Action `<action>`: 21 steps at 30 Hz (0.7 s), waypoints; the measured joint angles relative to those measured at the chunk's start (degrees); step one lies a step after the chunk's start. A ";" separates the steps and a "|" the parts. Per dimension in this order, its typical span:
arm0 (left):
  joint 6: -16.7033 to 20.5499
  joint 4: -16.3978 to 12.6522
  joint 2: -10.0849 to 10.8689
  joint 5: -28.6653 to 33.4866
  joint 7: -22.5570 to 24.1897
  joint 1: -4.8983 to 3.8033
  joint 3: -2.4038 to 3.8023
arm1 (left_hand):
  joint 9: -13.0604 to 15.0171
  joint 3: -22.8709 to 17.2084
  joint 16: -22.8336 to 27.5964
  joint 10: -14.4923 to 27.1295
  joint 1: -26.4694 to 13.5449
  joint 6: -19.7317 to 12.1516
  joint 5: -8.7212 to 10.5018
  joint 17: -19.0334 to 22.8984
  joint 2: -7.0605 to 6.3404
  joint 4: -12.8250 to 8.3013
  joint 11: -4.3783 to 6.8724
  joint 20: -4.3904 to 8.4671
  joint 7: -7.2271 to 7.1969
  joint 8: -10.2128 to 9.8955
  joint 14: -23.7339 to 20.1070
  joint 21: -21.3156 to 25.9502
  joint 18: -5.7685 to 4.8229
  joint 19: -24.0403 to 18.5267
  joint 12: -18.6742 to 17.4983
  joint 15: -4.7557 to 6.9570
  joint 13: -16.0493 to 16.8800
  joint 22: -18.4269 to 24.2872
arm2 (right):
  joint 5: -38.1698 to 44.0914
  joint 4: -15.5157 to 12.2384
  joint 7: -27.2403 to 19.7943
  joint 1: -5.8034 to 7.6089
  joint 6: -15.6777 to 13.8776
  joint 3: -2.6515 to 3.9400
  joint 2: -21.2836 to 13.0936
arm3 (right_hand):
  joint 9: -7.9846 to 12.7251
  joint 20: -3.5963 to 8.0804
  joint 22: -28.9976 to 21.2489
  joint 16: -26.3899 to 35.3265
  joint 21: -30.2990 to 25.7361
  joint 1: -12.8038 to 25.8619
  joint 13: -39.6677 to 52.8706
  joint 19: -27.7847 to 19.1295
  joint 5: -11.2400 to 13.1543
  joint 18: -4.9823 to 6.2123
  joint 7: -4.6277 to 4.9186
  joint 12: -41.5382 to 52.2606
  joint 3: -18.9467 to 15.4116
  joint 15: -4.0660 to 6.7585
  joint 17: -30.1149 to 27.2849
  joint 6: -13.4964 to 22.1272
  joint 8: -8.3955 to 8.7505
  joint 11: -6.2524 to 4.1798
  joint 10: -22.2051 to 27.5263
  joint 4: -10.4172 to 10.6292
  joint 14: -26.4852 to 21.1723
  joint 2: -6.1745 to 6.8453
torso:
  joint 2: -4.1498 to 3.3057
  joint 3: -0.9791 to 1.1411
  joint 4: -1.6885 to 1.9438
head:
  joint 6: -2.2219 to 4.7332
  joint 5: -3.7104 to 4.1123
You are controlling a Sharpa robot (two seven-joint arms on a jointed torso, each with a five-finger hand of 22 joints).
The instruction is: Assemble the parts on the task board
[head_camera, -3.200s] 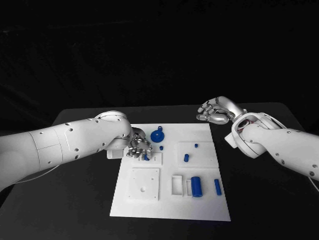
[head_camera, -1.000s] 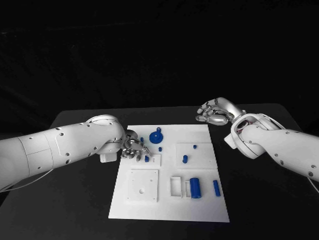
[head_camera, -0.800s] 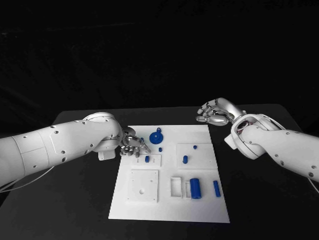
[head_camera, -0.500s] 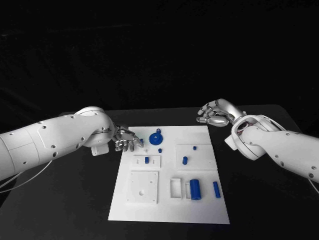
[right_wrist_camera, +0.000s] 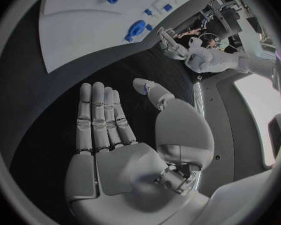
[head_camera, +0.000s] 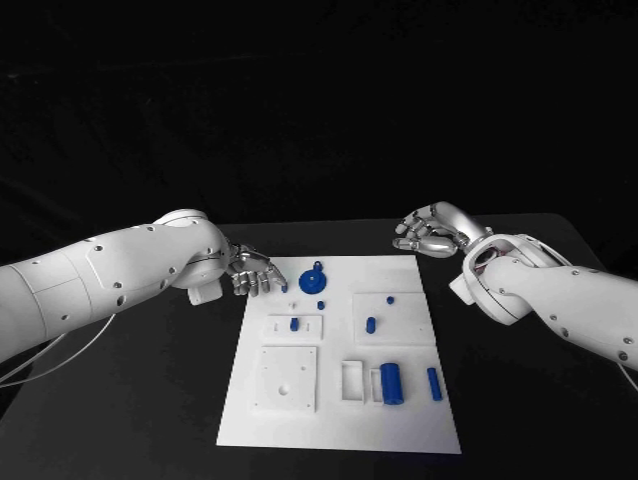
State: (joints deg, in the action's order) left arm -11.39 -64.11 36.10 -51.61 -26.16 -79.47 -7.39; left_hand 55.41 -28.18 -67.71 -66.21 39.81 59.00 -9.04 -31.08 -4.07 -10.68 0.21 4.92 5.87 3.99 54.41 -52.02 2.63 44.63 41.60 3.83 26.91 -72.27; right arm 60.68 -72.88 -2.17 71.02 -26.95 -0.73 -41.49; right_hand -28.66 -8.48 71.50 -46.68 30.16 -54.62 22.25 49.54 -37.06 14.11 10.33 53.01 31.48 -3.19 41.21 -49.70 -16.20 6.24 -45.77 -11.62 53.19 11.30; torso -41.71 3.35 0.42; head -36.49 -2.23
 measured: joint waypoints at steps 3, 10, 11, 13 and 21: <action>0.18 1.33 -0.99 -0.94 0.10 0.00 0.00 | -0.41 0.00 0.00 0.00 0.00 0.00 0.00 0.00 0.00 0.00 0.00 0.00 0.00 0.00 0.00 0.22 0.00 0.00 -0.33 0.00 0.00 0.00 | 0.00 -0.01 0.01 0.00 0.00 0.00 0.02 | 0.00 0.00 0.00 0.00 0.00 0.00 0.00 0.00 0.00 0.01 0.00 0.00 0.00 0.00 0.00 0.00 0.00 0.00 0.00 0.00 0.00 0.00 | -0.03 0.01 -0.01 | 0.08 -0.03; 0.36 4.91 -3.23 -2.61 0.50 0.00 -0.01 | -0.81 0.23 0.00 -0.14 0.00 0.00 0.00 -0.01 0.00 0.23 0.14 0.00 0.00 0.47 0.21 0.22 0.01 0.00 -0.33 -0.20 0.00 -0.20 | 0.00 -0.03 0.01 0.00 0.00 0.00 0.13 | 0.00 0.00 0.00 0.00 0.00 0.00 0.00 0.00 0.00 0.00 0.00 0.00 0.00 -0.18 -0.05 0.00 0.00 0.00 0.00 0.00 -0.18 0.00 | -0.11 0.00 -0.11 | 0.21 -0.10; 0.36 5.24 -3.44 -2.74 0.56 0.01 -0.01 | -0.82 0.23 0.00 -0.35 0.00 0.11 0.00 -0.01 0.00 0.23 0.35 0.00 -0.11 0.71 0.21 0.22 0.01 0.00 -0.33 -0.20 0.03 -0.26 | 0.00 -0.03 0.01 0.00 0.00 0.00 0.14 | 0.00 0.00 0.00 0.00 0.00 0.00 0.00 0.00 0.00 0.01 0.00 0.00 0.00 -0.19 -0.06 0.00 0.00 0.00 0.00 0.00 -0.19 0.00 | -0.12 0.00 -0.12 | 0.22 -0.10; 0.36 5.93 -3.95 -2.98 0.71 0.04 -0.02 | -0.82 0.23 0.00 -0.43 0.00 0.23 0.00 -0.01 0.00 0.23 0.43 0.00 -0.23 0.89 0.21 0.22 0.01 0.00 -0.33 -0.20 0.08 -0.30 | 0.00 -0.03 0.01 0.00 0.00 0.00 0.16 | 0.00 0.00 0.00 0.00 0.00 0.00 0.00 0.00 0.00 0.00 0.00 0.00 0.00 -0.19 -0.06 0.00 0.00 0.00 0.00 0.00 -0.19 0.00 | -0.13 0.00 -0.15 | 0.23 -0.07; 0.32 9.07 -6.03 -3.49 1.47 0.65 -0.02 | 2.12 1.62 -2.46 -1.66 0.53 2.00 -0.55 -1.28 0.53 0.28 1.22 0.41 -1.29 4.67 1.29 -0.31 0.01 1.06 1.91 0.46 1.77 -1.52 | 0.00 -0.01 0.00 0.00 0.00 0.00 0.37 | 0.00 0.00 0.00 0.00 0.00 0.00 -0.04 0.00 0.00 0.00 0.00 0.00 0.00 -0.19 -0.06 0.00 0.00 0.00 0.00 0.00 -0.19 0.00 | -0.13 -0.04 -0.15 | 0.15 0.29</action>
State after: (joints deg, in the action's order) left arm -11.07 -55.04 30.07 -55.10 -24.68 -78.83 -7.41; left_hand 57.53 -26.56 -70.17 -67.87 40.34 61.00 -9.59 -32.37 -3.54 -10.40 1.43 5.33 4.58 8.66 55.70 -52.32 2.64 45.69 43.50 4.29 28.67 -73.79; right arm 60.68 -72.88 -2.16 71.02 -26.95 -0.73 -41.12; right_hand -28.66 -8.49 71.49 -46.68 30.16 -54.62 22.21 49.54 -37.06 14.11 10.32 53.01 31.48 -3.38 41.14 -49.70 -16.20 6.24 -45.77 -11.62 52.99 11.30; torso -41.84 3.31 0.27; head -36.34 -1.94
